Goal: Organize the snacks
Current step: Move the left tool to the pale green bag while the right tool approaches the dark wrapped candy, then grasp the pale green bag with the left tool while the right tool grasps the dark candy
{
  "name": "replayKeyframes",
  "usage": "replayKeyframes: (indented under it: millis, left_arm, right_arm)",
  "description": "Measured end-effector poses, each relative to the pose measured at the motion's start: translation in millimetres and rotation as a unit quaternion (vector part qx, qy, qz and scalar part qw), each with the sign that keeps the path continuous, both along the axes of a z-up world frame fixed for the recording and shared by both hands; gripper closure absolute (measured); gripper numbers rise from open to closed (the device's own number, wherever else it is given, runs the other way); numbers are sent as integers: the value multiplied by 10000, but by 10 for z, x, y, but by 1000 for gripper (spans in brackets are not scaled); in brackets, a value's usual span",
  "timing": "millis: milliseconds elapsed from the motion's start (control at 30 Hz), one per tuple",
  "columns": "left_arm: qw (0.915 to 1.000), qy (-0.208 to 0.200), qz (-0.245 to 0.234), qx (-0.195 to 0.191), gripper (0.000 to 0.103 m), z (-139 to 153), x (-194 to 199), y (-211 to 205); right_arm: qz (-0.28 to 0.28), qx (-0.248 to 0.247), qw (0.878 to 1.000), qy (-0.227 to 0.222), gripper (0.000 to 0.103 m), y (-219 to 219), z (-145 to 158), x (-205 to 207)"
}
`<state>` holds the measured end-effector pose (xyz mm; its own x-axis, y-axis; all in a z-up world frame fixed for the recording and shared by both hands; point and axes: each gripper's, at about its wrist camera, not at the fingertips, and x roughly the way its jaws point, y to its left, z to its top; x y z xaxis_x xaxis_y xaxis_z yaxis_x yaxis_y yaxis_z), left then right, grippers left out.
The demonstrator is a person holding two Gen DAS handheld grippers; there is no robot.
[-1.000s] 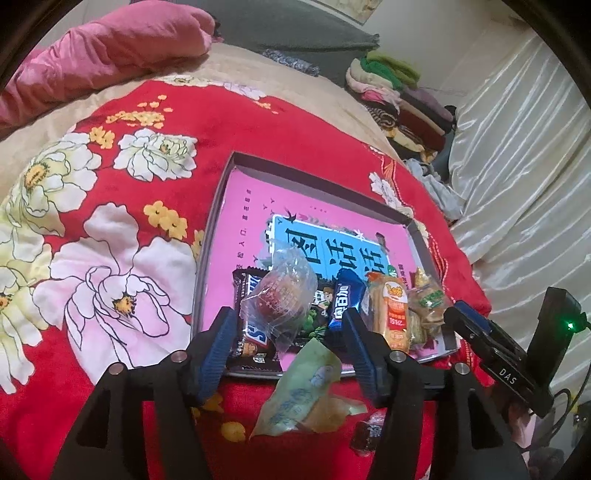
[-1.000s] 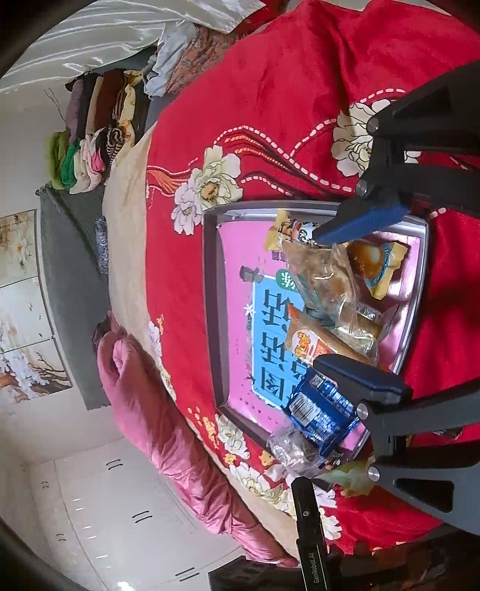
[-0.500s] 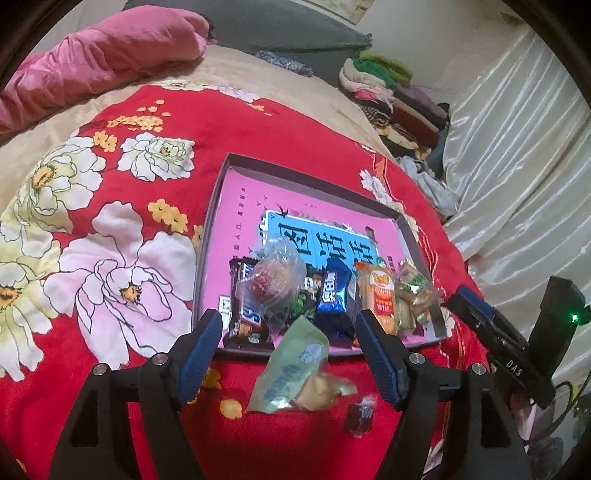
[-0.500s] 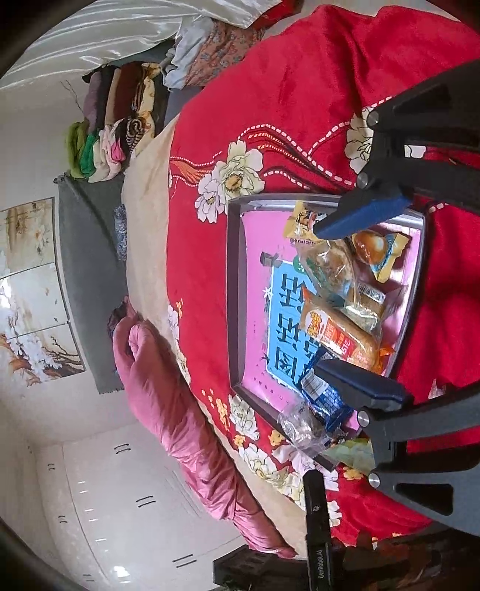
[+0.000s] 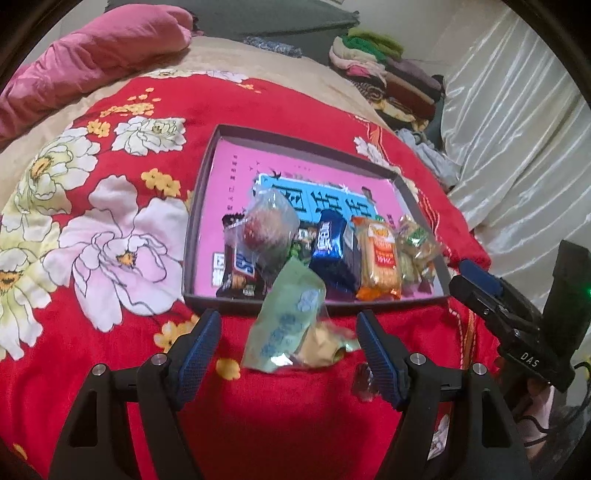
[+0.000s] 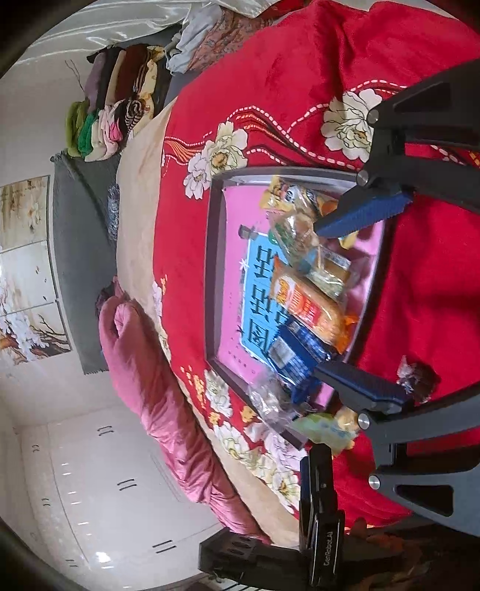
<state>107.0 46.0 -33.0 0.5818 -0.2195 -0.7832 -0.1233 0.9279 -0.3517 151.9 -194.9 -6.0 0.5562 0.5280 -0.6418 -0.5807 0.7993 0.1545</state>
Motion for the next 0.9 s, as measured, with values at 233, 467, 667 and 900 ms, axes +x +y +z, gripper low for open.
replayKeyframes:
  millis: [233,467,667,900]
  left_arm:
    - [9997,111,-175,145,26,-66,-58,-127]
    - [9990,168,-286,300,26,-128,-57,-233]
    - [9983,199,-299,468,26,-182,-49,-280]
    - [9976,295,-349,513,26,-272,-28,-322]
  right_arm:
    - [170,-52,9997,141,34,49,-53,-90]
    - [437,-195,9980,405,34,156,-161,-240]
    - [668,-593,9947,506,34,313,-279,-386]
    - [1007,-948,9881,675,34,494,-454,-493]
